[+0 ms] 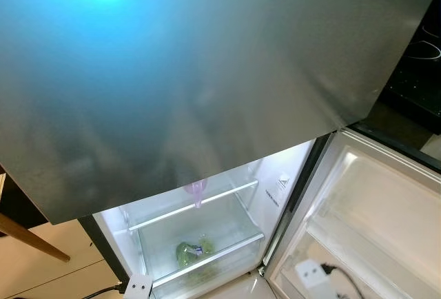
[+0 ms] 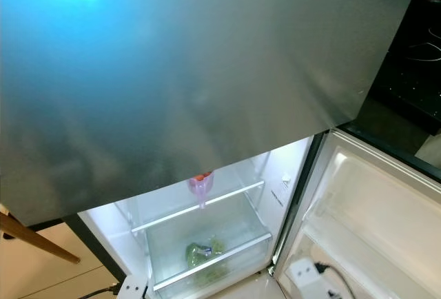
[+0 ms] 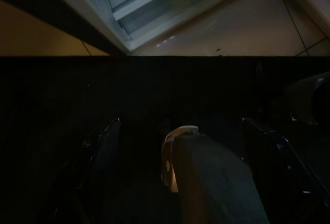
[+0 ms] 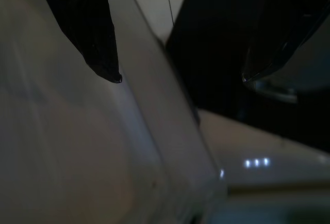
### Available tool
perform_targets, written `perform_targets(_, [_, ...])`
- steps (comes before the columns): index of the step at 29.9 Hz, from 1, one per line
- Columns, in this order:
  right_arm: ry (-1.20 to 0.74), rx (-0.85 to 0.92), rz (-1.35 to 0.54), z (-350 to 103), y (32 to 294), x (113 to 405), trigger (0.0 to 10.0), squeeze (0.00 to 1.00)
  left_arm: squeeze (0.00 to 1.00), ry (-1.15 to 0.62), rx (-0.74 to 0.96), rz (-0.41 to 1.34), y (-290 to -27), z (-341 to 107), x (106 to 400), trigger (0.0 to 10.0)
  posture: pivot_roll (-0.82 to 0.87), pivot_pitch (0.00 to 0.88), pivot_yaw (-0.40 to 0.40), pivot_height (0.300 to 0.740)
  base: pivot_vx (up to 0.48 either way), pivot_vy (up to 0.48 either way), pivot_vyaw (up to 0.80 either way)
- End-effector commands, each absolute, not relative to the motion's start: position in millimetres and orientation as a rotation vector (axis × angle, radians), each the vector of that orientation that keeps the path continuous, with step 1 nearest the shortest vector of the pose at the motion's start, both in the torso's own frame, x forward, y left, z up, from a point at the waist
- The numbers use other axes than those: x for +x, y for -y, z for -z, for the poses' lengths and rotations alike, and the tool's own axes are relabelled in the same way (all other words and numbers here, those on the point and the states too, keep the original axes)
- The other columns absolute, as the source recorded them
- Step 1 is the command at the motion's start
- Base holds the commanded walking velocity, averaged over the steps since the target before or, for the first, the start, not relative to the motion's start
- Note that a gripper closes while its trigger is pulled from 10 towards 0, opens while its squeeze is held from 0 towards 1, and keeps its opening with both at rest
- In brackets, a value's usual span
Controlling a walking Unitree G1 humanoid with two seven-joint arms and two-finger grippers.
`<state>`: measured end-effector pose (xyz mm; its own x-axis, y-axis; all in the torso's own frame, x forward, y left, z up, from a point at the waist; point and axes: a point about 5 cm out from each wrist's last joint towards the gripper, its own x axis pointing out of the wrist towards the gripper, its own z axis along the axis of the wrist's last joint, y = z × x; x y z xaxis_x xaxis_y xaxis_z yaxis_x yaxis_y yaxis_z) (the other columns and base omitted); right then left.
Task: Restocking fridge
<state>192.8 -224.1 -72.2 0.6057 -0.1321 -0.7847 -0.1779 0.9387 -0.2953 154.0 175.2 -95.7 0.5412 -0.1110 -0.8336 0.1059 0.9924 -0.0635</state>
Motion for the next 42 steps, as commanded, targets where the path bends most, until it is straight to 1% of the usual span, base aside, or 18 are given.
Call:
perform_targets(1, [-0.934, -0.251, -0.041, 76, 213, 190, 10.0, 0.0, 0.0, -0.99, -0.034, 0.115, -172, 96, 154, 10.0, -0.04, 0.034, -0.037, 0.74, 0.0, 0.0, 0.0])
perform_targets(2, [-0.927, -0.049, 0.001, 76, 203, 194, 10.0, 0.0, 0.0, -0.979, -0.078, 0.098, -169, 95, 157, 10.0, -0.04, 0.035, -0.038, 0.74, 0.0, 0.0, 0.0])
perform_targets(3, [-0.923, 0.029, 0.009, 76, 199, 195, 10.0, 0.0, 0.0, -0.975, -0.093, 0.096, -167, 95, 158, 10.0, -0.04, 0.033, -0.037, 0.74, 0.0, 0.0, 0.0])
perform_targets(5, [-0.921, 0.116, 0.002, 77, 191, 195, 10.0, 0.0, 0.0, -0.97, -0.117, 0.098, -164, 94, 159, 10.0, -0.04, 0.033, -0.037, 0.74, 0.0, 0.0, 0.0])
perform_targets(6, [-0.921, 0.116, 0.002, 77, 191, 195, 10.0, 0.0, 0.0, -0.97, -0.117, 0.098, -164, 94, 159, 10.0, -0.04, 0.033, -0.037, 0.74, 0.0, 0.0, 0.0])
perform_targets(7, [-0.936, 0.141, -0.038, 79, 182, 193, 10.0, 0.0, 0.0, -0.969, -0.123, 0.113, -160, 95, 159, 10.0, -0.04, 0.033, -0.037, 0.74, 0.0, 0.0, 0.0])
perform_targets(9, [-0.956, 0.126, -0.086, 82, 173, 190, 10.0, 0.0, 0.0, -0.973, -0.118, 0.149, -154, 95, 158, 10.0, -0.03, 0.034, -0.033, 0.74, 0.0, 0.0, 0.0])
perform_targets(10, [-0.956, 0.126, -0.086, 82, 173, 190, 10.0, 0.0, 0.0, -0.973, -0.118, 0.149, -154, 95, 158, 10.0, -0.03, 0.034, -0.033, 0.74, 0.0, 0.0, 0.0])
perform_targets(12, [-0.973, 0.145, -0.082, 82, 177, 189, 10.0, 0.0, 0.0, -0.997, -0.118, 0.203, -146, 98, 152, 10.0, -0.03, 0.034, -0.033, 0.74, 0.0, 0.0, 0.0])
perform_targets(15, [-0.986, 0.126, -0.099, 83, 177, 186, 10.0, 0.0, 0.0, -1.003, -0.106, 0.226, -143, 98, 150, 10.0, -0.03, 0.038, -0.033, 0.74, 0.0, 0.0, 0.0])
perform_targets(28, [-0.998, 0.129, -0.097, 85, 178, 182, 10.0, 0.0, 0.0, -1.011, -0.099, 0.244, -141, 99, 149, 10.0, -0.03, 0.05, -0.029, 0.74, 0.0, 0.0, 0.0])
perform_targets(42, [-1.032, 0.083, -0.132, 89, 180, 173, 10.0, 0.0, 0.0, -1.021, -0.107, 0.259, -138, 100, 146, 10.0, -0.03, 0.05, -0.041, 0.74, 0.0, 0.0, 0.0])
